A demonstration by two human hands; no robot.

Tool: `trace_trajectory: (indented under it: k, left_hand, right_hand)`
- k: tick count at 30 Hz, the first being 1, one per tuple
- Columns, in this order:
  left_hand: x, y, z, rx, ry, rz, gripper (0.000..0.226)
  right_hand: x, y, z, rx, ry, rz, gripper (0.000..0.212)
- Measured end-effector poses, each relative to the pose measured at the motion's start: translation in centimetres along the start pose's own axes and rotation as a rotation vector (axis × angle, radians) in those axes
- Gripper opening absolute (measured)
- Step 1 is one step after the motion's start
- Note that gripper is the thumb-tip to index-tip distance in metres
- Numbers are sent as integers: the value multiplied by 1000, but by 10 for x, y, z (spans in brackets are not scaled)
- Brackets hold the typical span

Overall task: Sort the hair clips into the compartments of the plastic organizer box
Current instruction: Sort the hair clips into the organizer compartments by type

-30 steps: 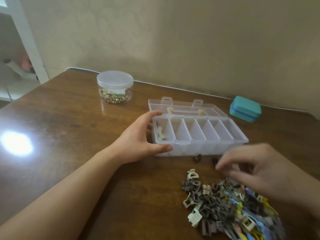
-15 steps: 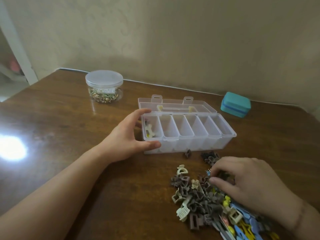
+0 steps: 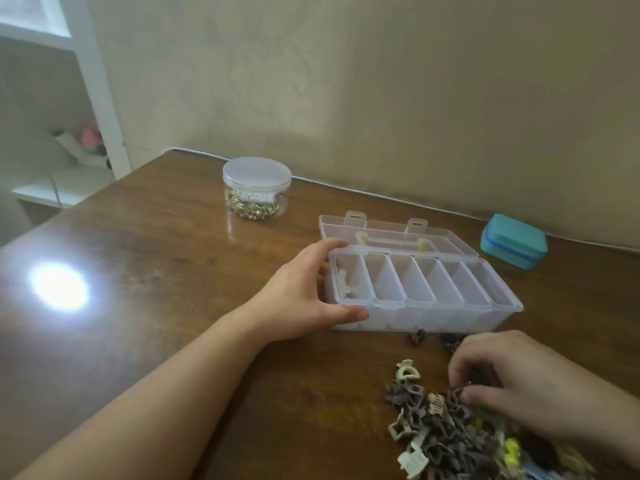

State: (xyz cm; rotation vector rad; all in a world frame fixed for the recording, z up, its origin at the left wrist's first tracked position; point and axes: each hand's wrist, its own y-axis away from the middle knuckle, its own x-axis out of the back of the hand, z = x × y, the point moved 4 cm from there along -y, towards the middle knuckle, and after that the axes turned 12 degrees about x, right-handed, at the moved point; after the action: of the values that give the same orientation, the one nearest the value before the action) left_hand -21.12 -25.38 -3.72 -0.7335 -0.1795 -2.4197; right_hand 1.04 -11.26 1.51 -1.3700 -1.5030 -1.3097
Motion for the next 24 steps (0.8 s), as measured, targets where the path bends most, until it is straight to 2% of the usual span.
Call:
trace_trajectory:
  k: [4, 9, 10, 11, 13, 16, 18, 20, 24]
  left_hand:
    - [-1, -1, -1, -5, -7, 4, 97]
    - [-1, -2, -2, -7, -1, 4, 99]
    - [-1, -2, -2, -13, 4, 3, 99]
    - [-1, -1, -1, -19, 9, 2, 98]
    - [-1, -1, -1, -29, 15, 5, 97]
    - [-2, -1, -1, -33, 10, 7, 97]
    - [-3, -2, -2, -31, 1, 5, 97]
    - [-2, -3, -2, -33, 8, 5, 97]
    - [-1, -2, 0, -33, 26, 11, 98]
  right_hand:
    - [32, -6, -6, 5, -39, 137, 22]
    - [76, -46, -32, 127, -235, 662, 9]
    - [76, -60, -36, 124, -284, 727, 8]
    - [72, -75, -40, 109, -314, 748, 7]
    - [60, -99, -44, 73, -295, 692, 6]
    - [40, -114, -45, 46, -189, 560, 3]
    - [35, -112, -47, 42, -92, 536, 6]
    - [39, -104, -51, 84, -67, 566, 10]
    - [52, -62, -55, 196, -172, 693, 13]
